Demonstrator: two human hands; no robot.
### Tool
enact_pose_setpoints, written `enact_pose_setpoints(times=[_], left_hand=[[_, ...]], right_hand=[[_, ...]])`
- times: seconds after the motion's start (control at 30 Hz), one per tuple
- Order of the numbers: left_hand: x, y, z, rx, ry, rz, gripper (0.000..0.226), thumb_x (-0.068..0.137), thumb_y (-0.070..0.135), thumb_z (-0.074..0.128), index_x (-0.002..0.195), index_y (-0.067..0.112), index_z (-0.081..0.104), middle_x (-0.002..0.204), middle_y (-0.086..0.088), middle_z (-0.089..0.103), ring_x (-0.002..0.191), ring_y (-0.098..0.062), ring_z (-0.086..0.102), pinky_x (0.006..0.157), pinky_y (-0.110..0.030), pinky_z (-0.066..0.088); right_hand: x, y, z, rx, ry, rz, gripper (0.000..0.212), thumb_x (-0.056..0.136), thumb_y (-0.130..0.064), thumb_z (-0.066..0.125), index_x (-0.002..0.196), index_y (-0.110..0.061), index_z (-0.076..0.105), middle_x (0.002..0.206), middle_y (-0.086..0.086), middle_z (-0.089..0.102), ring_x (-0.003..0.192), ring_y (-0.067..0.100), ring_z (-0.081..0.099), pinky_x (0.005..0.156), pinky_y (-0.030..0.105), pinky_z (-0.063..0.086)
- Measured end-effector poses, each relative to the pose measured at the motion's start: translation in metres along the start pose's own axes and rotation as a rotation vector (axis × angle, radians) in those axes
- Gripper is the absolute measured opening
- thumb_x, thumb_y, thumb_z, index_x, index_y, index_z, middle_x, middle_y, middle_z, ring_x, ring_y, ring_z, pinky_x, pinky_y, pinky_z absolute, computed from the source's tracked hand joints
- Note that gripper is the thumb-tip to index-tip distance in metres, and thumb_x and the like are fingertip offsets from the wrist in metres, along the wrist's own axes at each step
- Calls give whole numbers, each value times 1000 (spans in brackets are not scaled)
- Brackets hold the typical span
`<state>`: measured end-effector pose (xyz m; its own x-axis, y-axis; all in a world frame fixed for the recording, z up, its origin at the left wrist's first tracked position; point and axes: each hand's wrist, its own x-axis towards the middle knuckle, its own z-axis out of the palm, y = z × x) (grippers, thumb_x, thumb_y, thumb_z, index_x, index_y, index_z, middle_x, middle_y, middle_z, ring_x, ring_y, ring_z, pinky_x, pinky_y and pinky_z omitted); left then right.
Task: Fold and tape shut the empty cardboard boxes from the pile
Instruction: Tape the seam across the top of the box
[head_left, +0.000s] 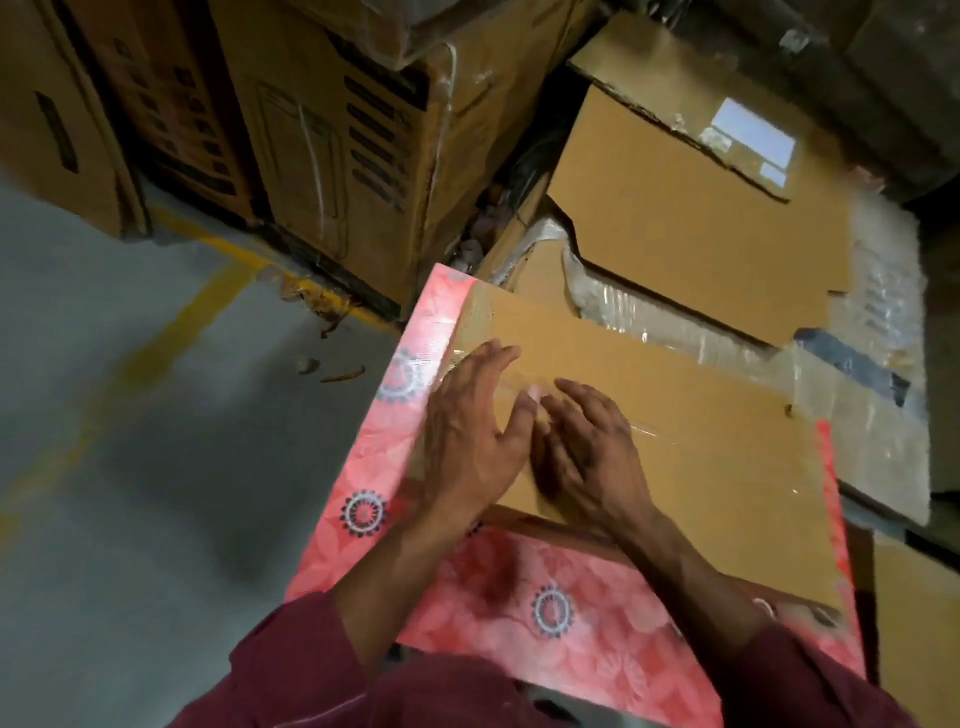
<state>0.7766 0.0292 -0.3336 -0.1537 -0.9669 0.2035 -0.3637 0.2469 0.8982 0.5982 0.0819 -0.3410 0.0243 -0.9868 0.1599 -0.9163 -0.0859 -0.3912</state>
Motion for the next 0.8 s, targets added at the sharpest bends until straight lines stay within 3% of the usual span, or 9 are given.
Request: enact_pose_setpoints(times=[0.07, 0.17, 0.27, 0.33, 0.4, 0.47, 0.53, 0.67, 0.8], left_hand=[[-24, 23, 29, 48, -97, 73, 49, 96, 43, 56, 142, 26, 58, 153, 1, 52, 142, -20, 46, 115, -44, 41], [-66, 59, 75, 94, -291, 45, 67, 90, 50, 55, 154, 36, 41, 166, 3, 31, 151, -22, 28, 119, -50, 34], [-105, 85, 123, 288, -309, 25, 80, 89, 54, 56, 161, 39, 24, 174, -5, -6, 159, -27, -6, 126, -55, 13], [-127, 103, 148, 350, -313, -84, 99, 88, 57, 58, 166, 35, 1, 165, -11, -37, 154, -31, -33, 125, -59, -3], [-149, 118, 168, 328, -287, -176, 115, 88, 60, 61, 162, 33, -23, 154, -12, -53, 146, -31, -46, 122, -56, -15], [-170, 131, 183, 261, -244, -237, 124, 87, 60, 67, 157, 35, -33, 152, -6, -57, 145, -25, -48, 121, -47, -16], [-187, 140, 196, 161, -192, -344, 130, 85, 57, 75, 153, 44, -34, 154, 2, -55, 149, -20, -42, 122, -42, -9], [-192, 158, 211, -116, -105, -688, 130, 86, 40, 82, 154, 47, -28, 167, -2, -34, 156, -14, -25, 125, -47, 7], [-170, 149, 227, -246, 43, -764, 129, 84, 32, 86, 160, 47, -18, 168, -7, -32, 157, -19, -24, 123, -46, 16]], right_hand=[[-14, 47, -32, -43, 0, 105, 44, 103, -43, 50, 135, -18, 66, 149, 4, 55, 134, 27, 50, 111, 45, 42], [-31, 117, -82, -136, -36, 279, 52, 99, -51, 48, 137, -20, 65, 150, 5, 55, 135, 31, 47, 113, 48, 40], [-31, 176, -123, -219, -179, 372, 59, 100, -59, 43, 146, -23, 57, 159, 6, 44, 145, 34, 37, 117, 51, 33], [-29, 213, -144, -275, -240, 383, 59, 103, -59, 45, 152, -26, 48, 165, 4, 35, 150, 34, 29, 116, 55, 33], [-28, 249, -155, -267, -265, 400, 63, 102, -60, 44, 157, -28, 41, 168, 3, 28, 153, 33, 25, 114, 57, 34], [-29, 278, -159, -205, -318, 436, 65, 103, -60, 42, 160, -28, 34, 169, 3, 25, 154, 33, 23, 115, 58, 32], [-36, 297, -157, -137, -334, 433, 66, 104, -60, 39, 159, -24, 34, 165, 9, 34, 149, 36, 30, 113, 58, 36], [-60, 303, -142, -142, -239, 382, 58, 106, -54, 37, 152, -19, 39, 152, 16, 45, 139, 41, 37, 105, 56, 43], [-80, 291, -137, -121, -160, 442, 53, 104, -52, 41, 146, -20, 44, 142, 16, 50, 132, 41, 39, 98, 56, 46]])
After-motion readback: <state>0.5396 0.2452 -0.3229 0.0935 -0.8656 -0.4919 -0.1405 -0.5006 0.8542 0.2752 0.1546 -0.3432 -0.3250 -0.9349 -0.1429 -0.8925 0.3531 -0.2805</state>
